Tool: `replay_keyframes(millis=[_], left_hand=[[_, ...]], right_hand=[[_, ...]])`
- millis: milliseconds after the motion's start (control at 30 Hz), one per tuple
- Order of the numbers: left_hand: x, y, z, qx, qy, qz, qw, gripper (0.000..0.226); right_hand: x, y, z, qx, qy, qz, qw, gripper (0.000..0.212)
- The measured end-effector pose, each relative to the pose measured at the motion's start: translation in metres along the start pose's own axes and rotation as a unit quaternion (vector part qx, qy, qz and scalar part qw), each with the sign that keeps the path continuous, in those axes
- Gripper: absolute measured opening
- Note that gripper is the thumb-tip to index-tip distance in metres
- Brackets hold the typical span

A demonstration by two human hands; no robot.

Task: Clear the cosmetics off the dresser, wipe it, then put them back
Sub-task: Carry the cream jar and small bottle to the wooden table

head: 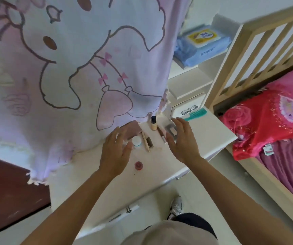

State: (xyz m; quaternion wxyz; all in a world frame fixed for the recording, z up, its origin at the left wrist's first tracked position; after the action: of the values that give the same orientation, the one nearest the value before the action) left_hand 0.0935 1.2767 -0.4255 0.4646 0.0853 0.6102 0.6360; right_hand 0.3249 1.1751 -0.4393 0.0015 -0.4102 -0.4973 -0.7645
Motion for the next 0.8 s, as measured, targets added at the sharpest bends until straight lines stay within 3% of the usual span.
replay_keyframes(millis=[267, 400, 533, 633, 800], left_hand=[[0.012, -0.068, 0.060, 0.051, 0.122, -0.009, 0.991, 0.053], [0.022, -0.092, 0.072, 0.057, 0.181, -0.029, 0.981, 0.053], [0.051, -0.124, 0.086, 0.086, 0.215, -0.027, 0.972, 0.057], [0.068, -0.153, 0.089, 0.120, 0.209, 0.004, 0.970, 0.060], [0.074, -0.179, 0.078, 0.145, 0.163, 0.029, 0.975, 0.055]], right_hand=[[-0.041, -0.047, 0.102, 0.195, 0.020, -0.054, 0.979, 0.063], [-0.044, -0.077, 0.125, 0.268, -0.021, -0.063, 0.961, 0.072], [-0.055, -0.119, 0.141, 0.283, -0.118, 0.003, 0.952, 0.084], [-0.066, -0.151, 0.144, 0.259, -0.124, 0.008, 0.958, 0.086], [-0.073, -0.179, 0.141, 0.252, -0.101, -0.034, 0.962, 0.054]])
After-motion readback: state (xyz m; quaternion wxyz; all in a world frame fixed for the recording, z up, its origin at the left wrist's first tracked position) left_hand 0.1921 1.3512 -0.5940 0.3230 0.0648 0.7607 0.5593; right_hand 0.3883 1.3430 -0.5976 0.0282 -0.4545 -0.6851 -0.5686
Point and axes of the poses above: each hand's wrist, its own z-axis towards the middle knuckle, its own y-axis out of the back of the hand, x = y × z, the point moved 1 cm from there along z, towards the middle knuckle, and after that the axes turned 11 degrees about -y, right-handed, at the moved point
